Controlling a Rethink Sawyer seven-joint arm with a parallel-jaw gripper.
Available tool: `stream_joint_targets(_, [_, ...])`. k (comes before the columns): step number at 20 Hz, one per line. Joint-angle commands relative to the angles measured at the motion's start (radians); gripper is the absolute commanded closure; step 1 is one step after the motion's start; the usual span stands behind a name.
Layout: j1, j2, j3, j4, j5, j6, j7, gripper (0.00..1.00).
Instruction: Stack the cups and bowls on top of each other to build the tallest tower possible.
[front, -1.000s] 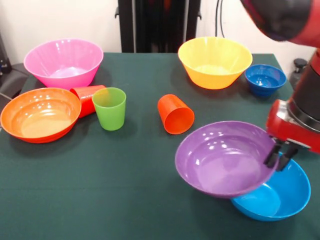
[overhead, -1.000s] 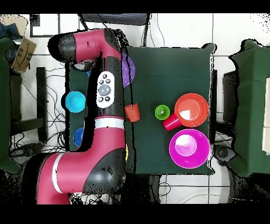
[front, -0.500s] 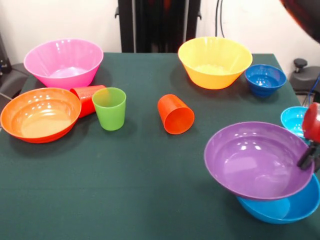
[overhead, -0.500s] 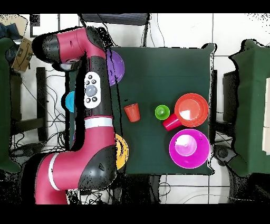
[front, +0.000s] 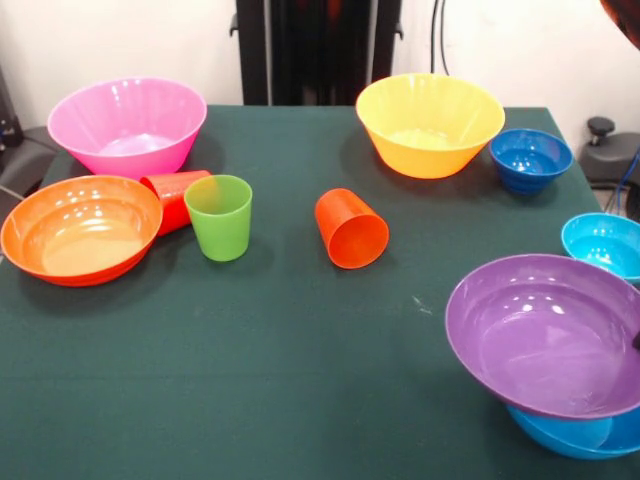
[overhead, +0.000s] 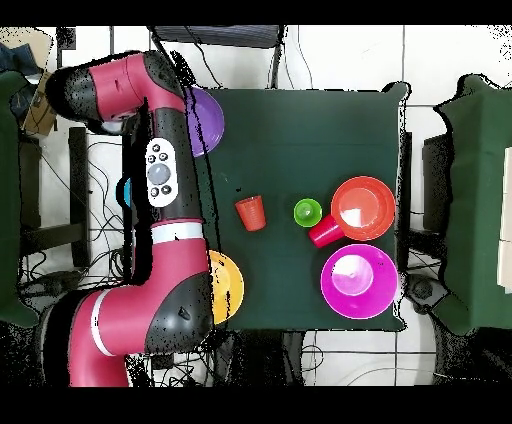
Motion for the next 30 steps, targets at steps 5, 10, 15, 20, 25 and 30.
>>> stream_joint_targets(5, [0.007, 0.114, -0.068, -0.076, 0.028, 0.108, 0.083, 1.00])
stream_joint_targets(10, [-0.014, 0.110, -0.204, -0.138, 0.148, 0.278, 0.030, 1.00])
stream_joint_targets(15, [-0.037, 0.181, -0.360, -0.178, 0.316, 0.233, 0.057, 1.00])
stream_joint_targets(20, [-0.060, 0.253, -0.557, -0.192, 0.501, 0.158, 0.066, 1.00])
stream_joint_targets(25, [-0.074, 0.311, -0.686, -0.185, 0.636, 0.010, 0.046, 1.00])
stream_joint_targets(30, [-0.087, 0.343, -0.797, -0.183, 0.701, -0.087, 0.042, 1.00])
